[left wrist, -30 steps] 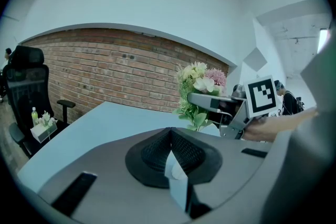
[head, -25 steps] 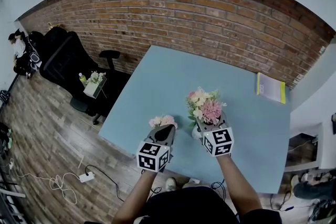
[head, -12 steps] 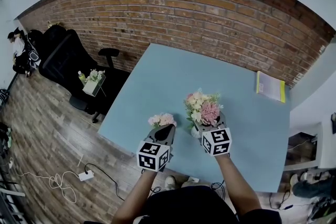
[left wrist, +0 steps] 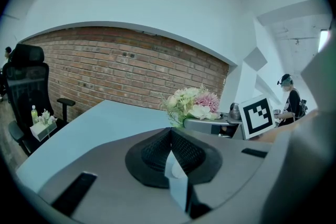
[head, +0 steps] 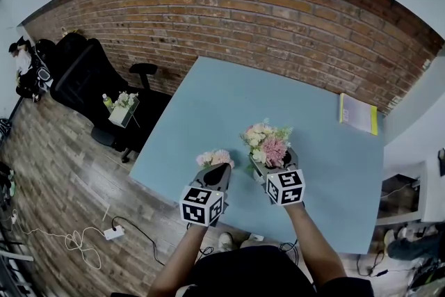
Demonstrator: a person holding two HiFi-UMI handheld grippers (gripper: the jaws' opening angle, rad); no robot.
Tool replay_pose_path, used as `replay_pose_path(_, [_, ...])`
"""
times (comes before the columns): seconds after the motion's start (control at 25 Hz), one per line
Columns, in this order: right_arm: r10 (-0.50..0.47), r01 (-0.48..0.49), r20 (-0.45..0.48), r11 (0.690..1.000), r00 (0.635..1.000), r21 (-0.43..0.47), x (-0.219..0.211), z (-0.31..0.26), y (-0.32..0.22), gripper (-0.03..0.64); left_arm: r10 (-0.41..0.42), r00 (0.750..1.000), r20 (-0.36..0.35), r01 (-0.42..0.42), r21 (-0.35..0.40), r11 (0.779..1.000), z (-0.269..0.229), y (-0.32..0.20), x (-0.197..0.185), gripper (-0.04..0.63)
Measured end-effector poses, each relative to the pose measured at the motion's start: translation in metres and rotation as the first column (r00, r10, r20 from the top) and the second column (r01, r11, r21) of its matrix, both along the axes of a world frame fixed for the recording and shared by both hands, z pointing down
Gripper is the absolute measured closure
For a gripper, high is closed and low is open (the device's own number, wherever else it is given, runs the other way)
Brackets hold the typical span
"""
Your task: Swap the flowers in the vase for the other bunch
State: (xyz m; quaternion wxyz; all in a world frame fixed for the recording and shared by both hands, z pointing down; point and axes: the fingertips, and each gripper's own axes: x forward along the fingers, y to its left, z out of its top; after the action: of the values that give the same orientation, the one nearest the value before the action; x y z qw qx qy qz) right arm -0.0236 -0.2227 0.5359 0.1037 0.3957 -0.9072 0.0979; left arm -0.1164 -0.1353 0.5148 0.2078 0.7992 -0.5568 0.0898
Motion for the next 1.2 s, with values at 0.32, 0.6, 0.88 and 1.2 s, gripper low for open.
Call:
replay_pose_path(0.32, [-0.008,0.009,0.011,1.0,1.0,-0.019,-0.002,0.003,0.002,0.184,0.006,1.0,-0.004,-0.006,-0.003,1.0,0.001,-0.002,-0.001,0.586])
replay_pose_path(0.6, [-0.016,0.016,0.018,0.999,1.0,-0.028,-0.001,0.004,0.004,0.184,0.012,1.0,-0.006,-0.012,-0.001,1.0,0.002,-0.002,0.001,0.586])
replay_pose_path(0.88, [-0.018,0.018,0.014,0.999,1.0,-0.03,-0.001,0.003,0.012,0.184,0.028,1.0,-0.01,-0.028,0.004,1.0,0.001,0.002,0.003,0.586])
replay_pose_path(1.2, [0.003,-0.003,0.004,1.0,1.0,-0.018,-0.001,-0.003,0.023,0.184,0.056,0.998,-0.016,-0.055,0.011,0.998,-0.002,0.009,0.001,0.586])
